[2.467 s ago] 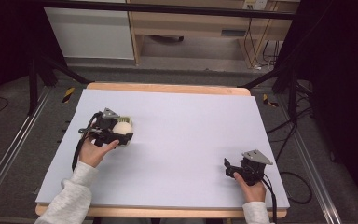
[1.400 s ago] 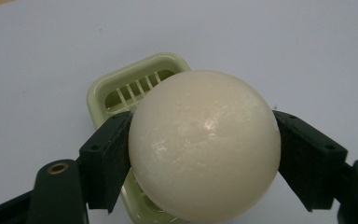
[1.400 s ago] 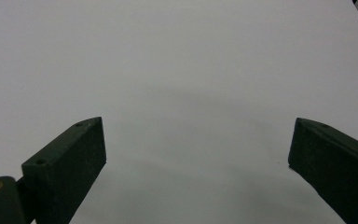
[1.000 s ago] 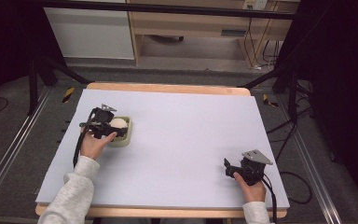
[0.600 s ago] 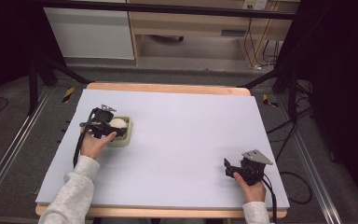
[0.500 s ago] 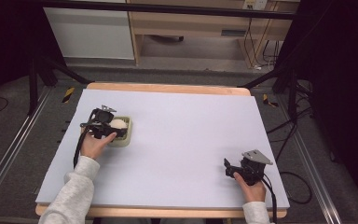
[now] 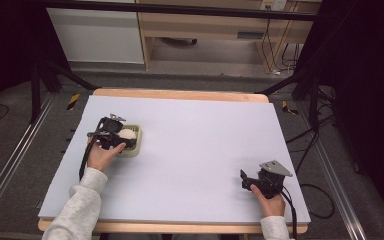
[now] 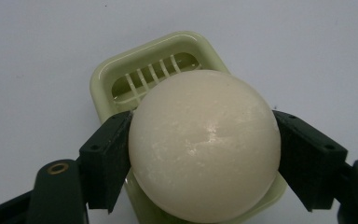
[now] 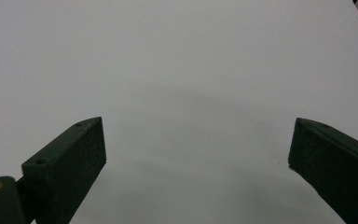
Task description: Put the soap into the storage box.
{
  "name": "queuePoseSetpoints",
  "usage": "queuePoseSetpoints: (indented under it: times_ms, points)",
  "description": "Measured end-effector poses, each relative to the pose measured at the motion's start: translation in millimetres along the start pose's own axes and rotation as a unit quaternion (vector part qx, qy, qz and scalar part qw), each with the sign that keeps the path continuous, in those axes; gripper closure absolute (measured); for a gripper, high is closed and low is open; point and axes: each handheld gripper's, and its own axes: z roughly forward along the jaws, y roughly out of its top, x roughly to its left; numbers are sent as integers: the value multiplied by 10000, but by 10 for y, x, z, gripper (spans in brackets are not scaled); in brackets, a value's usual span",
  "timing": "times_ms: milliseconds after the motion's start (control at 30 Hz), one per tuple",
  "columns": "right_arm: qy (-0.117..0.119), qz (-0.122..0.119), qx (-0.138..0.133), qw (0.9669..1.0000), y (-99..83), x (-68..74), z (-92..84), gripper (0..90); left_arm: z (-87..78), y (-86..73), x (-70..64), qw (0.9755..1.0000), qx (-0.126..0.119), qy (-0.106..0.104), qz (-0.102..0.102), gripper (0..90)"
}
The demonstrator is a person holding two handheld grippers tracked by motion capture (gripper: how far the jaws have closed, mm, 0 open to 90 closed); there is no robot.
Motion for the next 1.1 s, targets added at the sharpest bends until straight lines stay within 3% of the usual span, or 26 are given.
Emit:
queuePoseSetpoints:
  times_ms: [733,1100]
  points:
    - [4,0,3,10000,0,1,0,44,82,-42,-17,9999,95,89,64,239]
    - [-6,1,5,10000,0,5,-1,44,-144,-27,-51,9993,-358,1,126,185]
